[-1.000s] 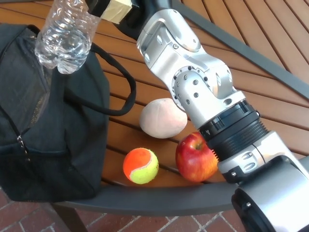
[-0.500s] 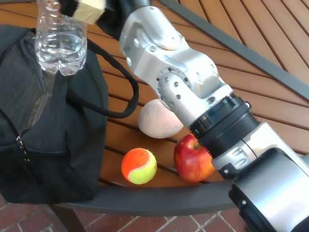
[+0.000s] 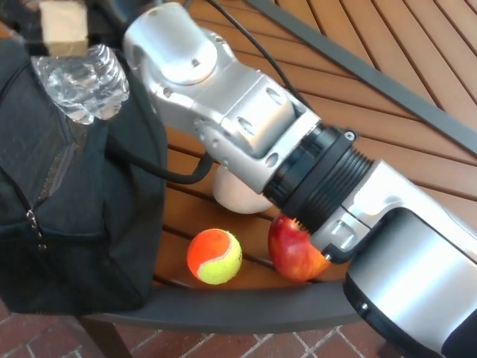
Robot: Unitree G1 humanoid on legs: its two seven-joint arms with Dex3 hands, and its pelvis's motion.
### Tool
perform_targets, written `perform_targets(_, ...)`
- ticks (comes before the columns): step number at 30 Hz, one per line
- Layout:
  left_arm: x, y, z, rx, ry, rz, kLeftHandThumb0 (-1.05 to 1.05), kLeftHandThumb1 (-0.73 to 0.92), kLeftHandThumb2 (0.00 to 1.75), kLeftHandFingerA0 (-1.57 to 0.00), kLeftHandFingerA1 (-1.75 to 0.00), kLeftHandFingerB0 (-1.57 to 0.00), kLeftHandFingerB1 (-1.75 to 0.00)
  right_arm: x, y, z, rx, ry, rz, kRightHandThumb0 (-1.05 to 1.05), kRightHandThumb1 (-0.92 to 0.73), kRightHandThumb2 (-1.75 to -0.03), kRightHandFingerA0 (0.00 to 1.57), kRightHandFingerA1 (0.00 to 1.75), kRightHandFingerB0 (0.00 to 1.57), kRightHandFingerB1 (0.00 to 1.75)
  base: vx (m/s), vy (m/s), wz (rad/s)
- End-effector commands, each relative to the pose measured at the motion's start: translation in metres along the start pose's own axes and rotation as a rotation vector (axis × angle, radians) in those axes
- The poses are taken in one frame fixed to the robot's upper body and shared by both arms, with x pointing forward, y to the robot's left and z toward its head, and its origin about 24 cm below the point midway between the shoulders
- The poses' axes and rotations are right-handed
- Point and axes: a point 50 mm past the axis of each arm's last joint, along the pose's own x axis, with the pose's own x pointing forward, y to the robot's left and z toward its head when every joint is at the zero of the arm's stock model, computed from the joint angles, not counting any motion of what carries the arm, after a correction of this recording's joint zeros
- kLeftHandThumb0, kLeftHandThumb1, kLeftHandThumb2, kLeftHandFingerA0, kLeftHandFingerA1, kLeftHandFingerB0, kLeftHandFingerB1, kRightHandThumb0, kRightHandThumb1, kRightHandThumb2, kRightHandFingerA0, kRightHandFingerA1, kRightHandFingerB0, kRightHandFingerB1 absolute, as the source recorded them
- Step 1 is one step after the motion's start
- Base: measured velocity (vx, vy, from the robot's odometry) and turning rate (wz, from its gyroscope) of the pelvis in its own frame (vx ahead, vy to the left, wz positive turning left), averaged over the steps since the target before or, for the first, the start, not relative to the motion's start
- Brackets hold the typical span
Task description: Pick up a rubric cube, an apple, a tennis ball, a soft toy, a bottle from the table and put it into the lunch box one by one
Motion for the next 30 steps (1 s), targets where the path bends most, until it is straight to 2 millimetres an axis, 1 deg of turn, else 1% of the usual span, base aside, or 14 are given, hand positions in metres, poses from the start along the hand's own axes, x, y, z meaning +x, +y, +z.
perform_targets(1,-0.016,-0.007,-0.021,0.049,0.007,0.008,-0.25,0.63,0.66,-0.99,-0.96,-0.92,-0.87,-0.051,0.16,0.102,-0.867,-0.901,0.583,-0.43,-0.71,-0.73,0.98,1.03,0.88,0.79,0.0,0.0,0.0)
perform_targets(2,-0.015,-0.008,-0.021,0.043,0.01,0.008,-0.22,0.59,0.73,-1.04,-1.0,-0.98,-0.92,-0.05,0.159,0.1,-0.862,-0.897,0.575,-0.42,-0.67,-0.75,0.98,1.23,0.86,0.88,0.0,0.0,0.0)
perform_targets(6,-0.015,-0.01,-0.021,0.032,0.013,0.006,-0.22,0.59,0.73,-1.04,-1.0,-0.98,-0.92,-0.049,0.158,0.097,-0.859,-0.901,0.56,-0.42,-0.67,-0.75,0.98,1.23,0.86,0.88,0.0,0.0,0.0)
perform_targets(7,-0.015,-0.015,-0.018,0.027,0.003,0.002,-0.17,0.62,0.76,-1.01,-0.99,-0.92,-0.9,-0.049,0.161,0.105,-0.817,-0.883,0.574,-0.42,-0.68,-0.67,0.98,1.09,0.88,0.81,0.0,0.0,0.0)
perform_targets(10,-0.015,-0.018,-0.017,0.026,-0.001,-0.002,-0.17,0.62,0.76,-1.01,-0.99,-0.92,-0.9,-0.049,0.161,0.107,-0.802,-0.878,0.581,-0.42,-0.68,-0.67,0.98,1.09,0.88,0.81,0.0,0.0,0.0)
perform_targets(11,-0.015,-0.019,-0.017,0.018,0.003,0.0,-0.14,0.58,0.9,-1.0,-1.0,-0.91,-0.93,-0.051,0.163,0.108,-0.798,-0.894,0.578,-0.42,-0.66,-0.7,0.96,1.06,0.88,0.85,0.0,0.0,0.0)
perform_targets(13,-0.015,-0.02,-0.018,0.009,0.008,0.003,-0.14,0.58,0.9,-1.0,-1.0,-0.91,-0.93,-0.053,0.166,0.109,-0.793,-0.915,0.573,-0.42,-0.66,-0.7,0.96,1.06,0.88,0.85,0.0,0.0,0.0)
perform_targets(14,-0.015,-0.019,-0.018,0.019,0.009,0.004,-0.19,0.63,0.73,-1.0,-0.99,-0.87,-0.88,-0.053,0.167,0.109,-0.798,-0.919,0.568,-0.42,-0.65,-0.7,0.94,1.1,0.86,0.85,0.0,0.0,0.0)
perform_targets(19,-0.015,-0.015,-0.019,0.04,0.009,0.013,-0.21,0.64,0.67,-1.01,-1.01,-0.9,-0.89,-0.052,0.171,0.102,-0.77,-0.887,0.612,-0.41,-0.62,-0.66,1.0,0.99,0.92,0.79,0.0,0.0,0.0)
perform_targets(20,-0.016,-0.016,-0.02,0.033,0.006,0.007,-0.2,0.61,0.74,-1.07,-1.05,-0.99,-0.93,-0.052,0.171,0.098,-0.78,-0.876,0.621,-0.41,-0.62,-0.73,0.97,1.17,0.86,0.86,0.0,0.0,0.0)
perform_targets(23,-0.016,-0.017,-0.02,0.027,-0.001,-0.006,-0.21,0.63,0.72,-1.03,-1.01,-0.94,-0.91,-0.05,0.167,0.085,-0.748,-0.817,0.632,-0.42,-0.59,-0.66,0.97,1.18,0.85,0.75,0.0,0.0,0.0)
perform_targets(24,-0.016,-0.018,-0.018,0.023,-0.005,-0.007,-0.22,0.62,0.73,-1.0,-0.99,-0.93,-0.89,-0.047,0.164,0.082,-0.741,-0.789,0.632,-0.42,-0.65,-0.67,0.93,0.96,0.82,0.69,0.0,0.0,0.0)
perform_targets(29,-0.014,-0.019,-0.015,0.043,-0.01,0.0,-0.27,0.63,0.67,-0.99,-0.98,-0.93,-0.87,-0.04,0.151,0.067,-0.704,-0.718,0.611,-0.4,-0.66,-0.66,0.92,0.89,0.8,0.66,0.0,0.0,0.0)
perform_targets(30,-0.014,-0.018,-0.015,0.047,-0.015,-0.002,-0.22,0.61,0.75,-1.07,-1.01,-1.0,-0.93,-0.038,0.147,0.059,-0.722,-0.698,0.611,-0.4,-0.66,-0.63,0.92,0.87,0.81,0.65,0.0,0.0,0.0)
